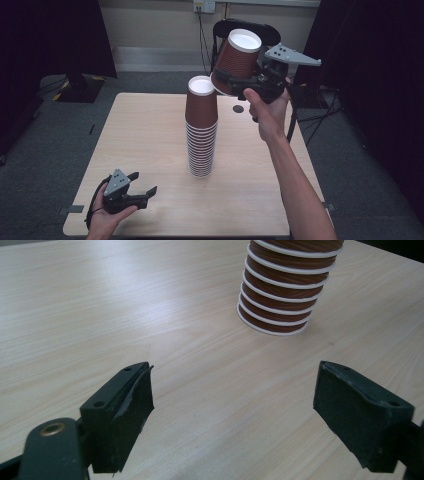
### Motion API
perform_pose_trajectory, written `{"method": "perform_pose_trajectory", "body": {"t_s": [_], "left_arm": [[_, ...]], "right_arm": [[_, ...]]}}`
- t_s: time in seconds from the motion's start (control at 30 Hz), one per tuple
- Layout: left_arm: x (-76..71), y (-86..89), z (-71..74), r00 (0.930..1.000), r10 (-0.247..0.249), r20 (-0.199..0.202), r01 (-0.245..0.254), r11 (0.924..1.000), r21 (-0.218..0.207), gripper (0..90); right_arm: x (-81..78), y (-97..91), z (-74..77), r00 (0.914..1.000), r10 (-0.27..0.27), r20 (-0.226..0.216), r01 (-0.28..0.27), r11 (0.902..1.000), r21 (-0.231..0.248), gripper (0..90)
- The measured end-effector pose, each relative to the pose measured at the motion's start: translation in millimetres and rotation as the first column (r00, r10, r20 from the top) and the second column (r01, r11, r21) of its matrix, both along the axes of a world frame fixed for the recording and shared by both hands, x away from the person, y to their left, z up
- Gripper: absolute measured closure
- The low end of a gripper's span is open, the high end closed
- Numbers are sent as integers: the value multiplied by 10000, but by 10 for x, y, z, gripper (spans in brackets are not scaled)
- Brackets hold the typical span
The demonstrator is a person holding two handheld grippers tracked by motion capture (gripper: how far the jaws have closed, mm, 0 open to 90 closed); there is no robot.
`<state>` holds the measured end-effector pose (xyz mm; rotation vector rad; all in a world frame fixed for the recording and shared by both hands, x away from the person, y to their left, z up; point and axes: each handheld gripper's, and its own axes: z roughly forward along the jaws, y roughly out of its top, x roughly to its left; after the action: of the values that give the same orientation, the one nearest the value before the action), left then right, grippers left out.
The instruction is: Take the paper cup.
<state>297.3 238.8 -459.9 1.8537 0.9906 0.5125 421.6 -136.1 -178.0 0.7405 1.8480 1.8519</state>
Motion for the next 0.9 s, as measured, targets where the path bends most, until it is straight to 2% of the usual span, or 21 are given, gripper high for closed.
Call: {"method": "perform_pose_trajectory", "body": {"t_s": [0.2,0.3,0.4,0.53,0.6,0.67,0.87,0.9], "left_arm": [[-4,-7,-1,10000,-78,30,78,9999,105,159],[-8,-9,1,9999,-54,85,54,10000,-11,159],[-5,-12,-5,9999,-16,152,17,10000,-8,159],[-7,-15,-8,9992,-32,392,35,10000,-70,161],[0,-24,-5,9994,-80,332,81,10000,-38,160],[2,-42,6,9986,-125,517,126,9999,-13,160],[-3,-83,6,9971,-404,648,398,9992,101,165],[-9,-85,7,9974,-333,635,330,9994,44,165]], "right_arm": [[-39,-169,-47,9992,-367,-130,365,9992,-153,135],[-71,-287,-80,9976,-671,-179,671,9977,-22,135],[-78,-337,-131,9959,-854,-293,849,9962,-187,135],[-107,-451,-295,9931,-1048,-531,1029,9940,-374,135],[-114,-480,-347,9917,-1110,-646,1084,9932,-435,135],[-122,-513,-408,9907,-1135,-747,1097,9925,-535,135],[-137,-597,-611,9854,-1283,-1122,1213,9904,-669,135],[-142,-609,-646,9847,-1283,-1181,1211,9904,-660,136]]}}
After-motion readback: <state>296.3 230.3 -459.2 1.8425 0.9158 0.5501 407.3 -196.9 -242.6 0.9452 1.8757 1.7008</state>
